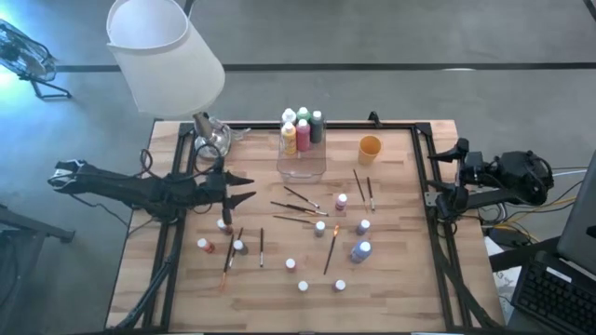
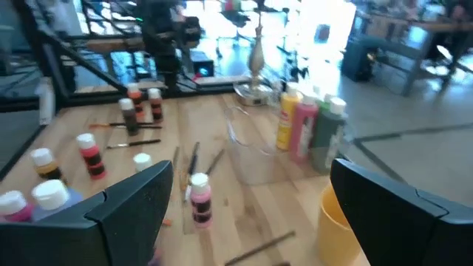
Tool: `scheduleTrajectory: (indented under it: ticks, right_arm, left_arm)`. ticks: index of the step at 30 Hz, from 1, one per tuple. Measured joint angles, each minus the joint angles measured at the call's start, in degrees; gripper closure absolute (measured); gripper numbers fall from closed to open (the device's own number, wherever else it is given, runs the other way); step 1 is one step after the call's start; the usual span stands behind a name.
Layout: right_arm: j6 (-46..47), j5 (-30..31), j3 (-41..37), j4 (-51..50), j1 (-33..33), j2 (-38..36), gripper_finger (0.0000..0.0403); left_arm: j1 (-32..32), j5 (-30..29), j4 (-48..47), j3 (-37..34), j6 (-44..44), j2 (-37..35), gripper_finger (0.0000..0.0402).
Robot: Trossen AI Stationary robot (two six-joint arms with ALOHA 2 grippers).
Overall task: Pick & Place Paint Supplies
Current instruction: Put the big blue paint bottle into the bin
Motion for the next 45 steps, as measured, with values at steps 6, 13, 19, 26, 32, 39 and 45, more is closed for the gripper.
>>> scheduleTrajectory:
  ticks: [6,13,19,26,32,39,45]
  right_arm:
    - [2.26,-1.77,-0.02,16.25,0.0,0.11,0.0039]
    - [6.75,-2.69,0.04,27.82,0.01,0.39,0.0039]
    - [7.03,-7.61,-0.82,27.81,0.02,6.33,0.0039]
    - [6.75,-7.32,-1.29,27.81,0.0,20.94,0.0039]
    - [10.3,-7.79,-1.16,27.84,0.06,30.99,0.0039]
    - [14.43,-7.8,-1.09,27.85,1.59,35.86,0.0039]
    - [17.26,-7.76,-1.07,27.89,5.87,36.95,0.0039]
  left_arm:
    - [0.02,-0.05,-0.81,-2.92,2.62,-3.56,0.0239]
    - [0.07,5.44,-8.33,-2.92,0.06,-10.68,0.0239]
    - [0.02,8.86,-14.44,-3.42,-0.05,-14.99,0.0238]
    - [0.02,8.89,-20.09,-3.67,-2.43,-16.37,0.0238]
    - [0.02,8.85,-23.65,-3.67,-2.76,-18.78,0.0238]
    - [0.02,8.84,-26.33,-5.9,-2.63,-23.77,0.0238]
    - [0.07,8.82,-28.55,-7.47,-3.06,-29.0,0.0239]
